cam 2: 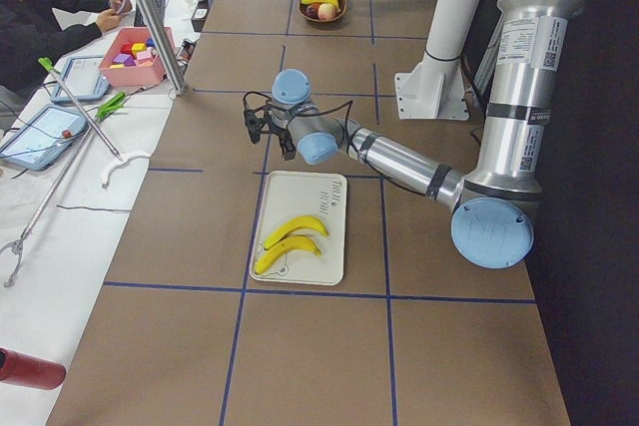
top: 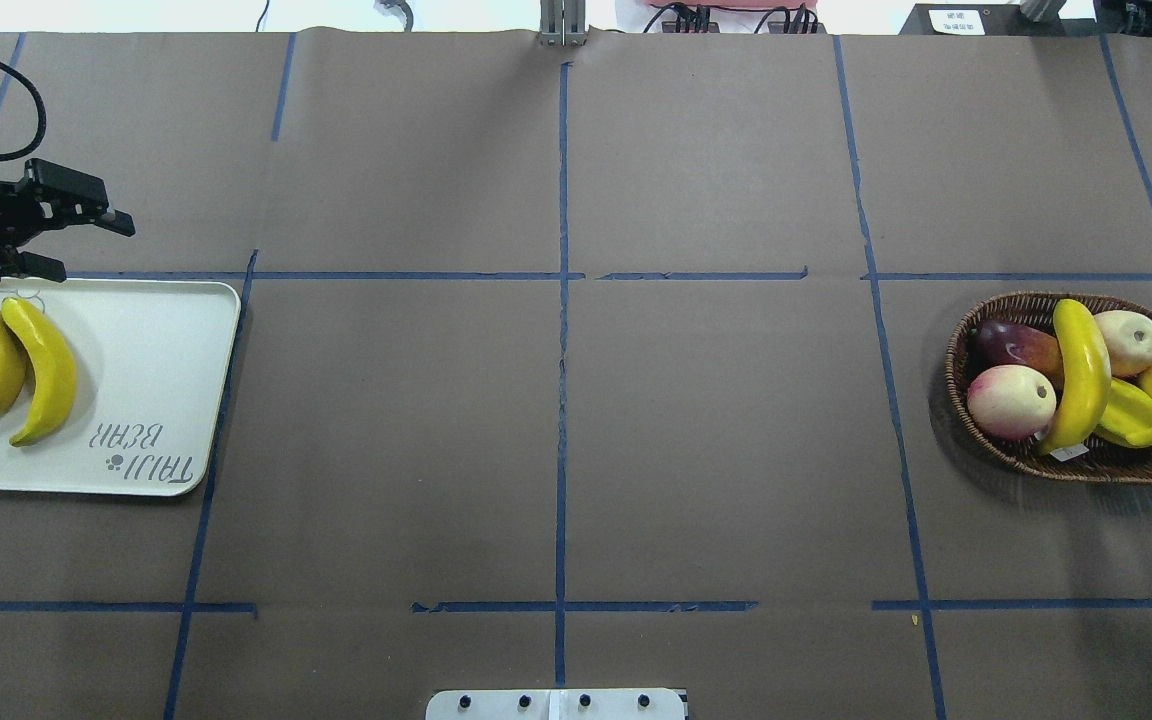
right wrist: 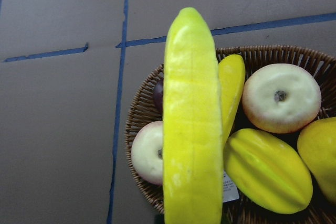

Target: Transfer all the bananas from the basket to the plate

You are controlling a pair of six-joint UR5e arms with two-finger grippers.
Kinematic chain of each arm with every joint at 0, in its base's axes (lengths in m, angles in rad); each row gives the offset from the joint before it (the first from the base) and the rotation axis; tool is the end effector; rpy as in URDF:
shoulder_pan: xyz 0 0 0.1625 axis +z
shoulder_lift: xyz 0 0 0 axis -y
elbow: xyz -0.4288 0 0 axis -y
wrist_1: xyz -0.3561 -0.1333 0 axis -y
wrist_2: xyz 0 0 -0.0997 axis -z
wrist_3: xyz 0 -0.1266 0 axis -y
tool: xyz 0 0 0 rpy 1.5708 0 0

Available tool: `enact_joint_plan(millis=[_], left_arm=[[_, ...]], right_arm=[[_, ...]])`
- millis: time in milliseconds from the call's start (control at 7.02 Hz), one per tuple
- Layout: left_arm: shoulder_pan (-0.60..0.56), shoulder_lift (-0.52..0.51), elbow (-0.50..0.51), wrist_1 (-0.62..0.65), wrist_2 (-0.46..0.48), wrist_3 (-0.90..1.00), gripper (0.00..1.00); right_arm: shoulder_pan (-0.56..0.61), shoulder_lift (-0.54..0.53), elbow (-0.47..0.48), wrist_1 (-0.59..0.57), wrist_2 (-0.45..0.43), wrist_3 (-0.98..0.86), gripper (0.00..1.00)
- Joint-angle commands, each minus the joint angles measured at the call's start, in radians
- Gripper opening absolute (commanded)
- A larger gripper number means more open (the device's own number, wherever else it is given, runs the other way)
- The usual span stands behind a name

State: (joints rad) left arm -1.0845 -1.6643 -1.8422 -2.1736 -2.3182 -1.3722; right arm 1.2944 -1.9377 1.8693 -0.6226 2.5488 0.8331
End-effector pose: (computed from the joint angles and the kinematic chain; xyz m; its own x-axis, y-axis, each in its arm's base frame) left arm 0.1946 -0.4692 0.4329 0.3362 -0.3263 -0.8835 0.3269 0.9202 -0.2155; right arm -0.0600 -0.3151 0.5553 0.3729 -0.0624 0.9258 -0.1517 0.9802 0.1271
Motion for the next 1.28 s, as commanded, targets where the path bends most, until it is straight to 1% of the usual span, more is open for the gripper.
enact_joint_plan(millis=[0, 142, 285, 427, 570, 712, 855, 997, 1140], left_arm=[[0.002, -0.002, 0.000, 0.000, -0.001, -0.002, 1.00], [0.021, -0.030, 0.003, 0.000, 0.000, -0.014, 1.00], [0.073, -0.088, 0.009, -0.002, 0.011, -0.104, 1.00], [0.083, -0.132, 0.017, -0.005, 0.010, -0.154, 1.00], [0.109, -0.167, 0.021, -0.009, 0.010, -0.212, 1.00], [0.132, -0.220, 0.026, -0.009, 0.026, -0.255, 1.00], [0.168, -0.270, 0.026, -0.012, 0.051, -0.307, 1.00], [0.198, -0.329, 0.029, -0.014, 0.057, -0.359, 0.99], [0.215, -0.365, 0.028, -0.018, 0.056, -0.372, 0.99]], right_arm=[[0.023, -0.008, 0.088, -0.021, 0.051, -0.020, 0.00], [-0.016, 0.070, 0.132, -0.149, 0.045, -0.006, 0.00], [-0.058, 0.245, 0.143, -0.334, 0.009, 0.012, 0.00], [-0.140, 0.387, 0.145, -0.430, -0.042, 0.105, 0.00], [-0.258, 0.481, 0.145, -0.427, -0.152, 0.280, 0.01], [-0.386, 0.605, 0.142, -0.431, -0.262, 0.413, 0.01], [-0.527, 0.682, 0.139, -0.433, -0.380, 0.440, 0.01], [-0.637, 0.744, 0.134, -0.434, -0.488, 0.442, 0.01], [-0.696, 0.775, 0.131, -0.427, -0.521, 0.445, 0.01]])
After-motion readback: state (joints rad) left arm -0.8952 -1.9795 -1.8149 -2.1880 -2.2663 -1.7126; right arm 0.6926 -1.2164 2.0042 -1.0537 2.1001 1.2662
